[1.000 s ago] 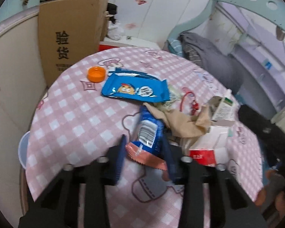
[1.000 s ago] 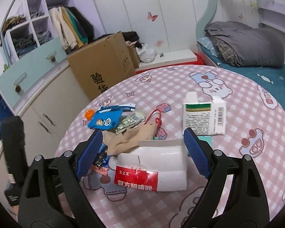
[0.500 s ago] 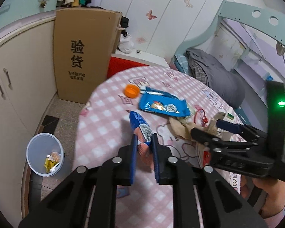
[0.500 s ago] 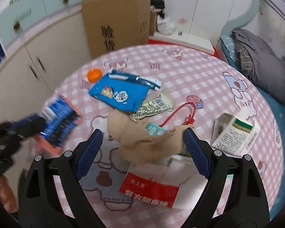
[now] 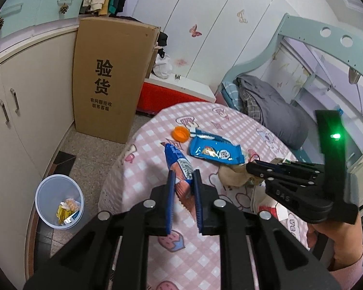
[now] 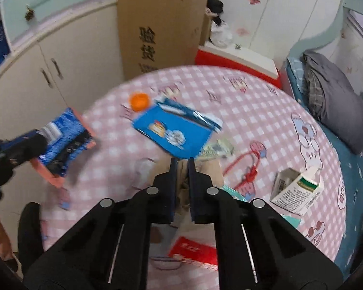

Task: Collect trash
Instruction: 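Grasp the blue snack packet with the left tool while the right tool grasps beige crumpled paper, then carry both to the wastebasket and open the right tool to drop the beige paper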

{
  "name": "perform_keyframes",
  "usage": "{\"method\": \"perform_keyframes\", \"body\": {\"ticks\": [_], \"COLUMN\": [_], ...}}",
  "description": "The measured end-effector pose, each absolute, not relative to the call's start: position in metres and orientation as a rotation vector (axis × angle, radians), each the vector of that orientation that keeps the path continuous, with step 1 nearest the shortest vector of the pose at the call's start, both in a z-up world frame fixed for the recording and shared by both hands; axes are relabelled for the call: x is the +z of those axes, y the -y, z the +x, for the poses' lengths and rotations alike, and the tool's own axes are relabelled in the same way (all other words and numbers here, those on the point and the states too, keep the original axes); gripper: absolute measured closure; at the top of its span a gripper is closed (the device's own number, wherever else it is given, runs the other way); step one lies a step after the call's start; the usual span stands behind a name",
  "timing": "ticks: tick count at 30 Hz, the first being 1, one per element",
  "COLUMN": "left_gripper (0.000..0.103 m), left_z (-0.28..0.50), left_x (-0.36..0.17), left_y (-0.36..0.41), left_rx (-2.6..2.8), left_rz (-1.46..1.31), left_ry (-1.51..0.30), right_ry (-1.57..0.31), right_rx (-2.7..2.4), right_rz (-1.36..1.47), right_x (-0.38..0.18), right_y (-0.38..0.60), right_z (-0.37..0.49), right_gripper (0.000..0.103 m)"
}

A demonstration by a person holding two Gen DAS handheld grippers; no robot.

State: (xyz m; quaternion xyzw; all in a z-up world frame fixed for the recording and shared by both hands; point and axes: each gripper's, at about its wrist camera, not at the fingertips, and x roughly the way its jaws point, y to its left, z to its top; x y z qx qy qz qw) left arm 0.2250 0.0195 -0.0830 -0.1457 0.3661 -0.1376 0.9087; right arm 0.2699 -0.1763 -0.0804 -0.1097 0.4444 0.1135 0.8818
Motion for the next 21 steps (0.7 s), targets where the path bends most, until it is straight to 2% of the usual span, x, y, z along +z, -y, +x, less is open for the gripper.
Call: {"method": "perform_keyframes", "body": {"ticks": [10, 21], "left_gripper": [0.089, 0.089], "left_z": [0.209, 0.198], "left_x": [-0.064, -0.085], "left_y": [-0.066, -0.161], "left_rx": [-0.242, -0.085], "left_rz": [-0.357, -0.421], "left_ry": [-0.713, -0.729], "right_ry": [-0.848, -0.911], "right_rx": [0.45, 0.612], "right_rz": [-0.161, -0.206], "right_x": [-0.04, -0.077], "right_y": [0.101, -0.019], "right_z": [0.254, 0.264], "right_gripper": [0.094, 0.094]}}
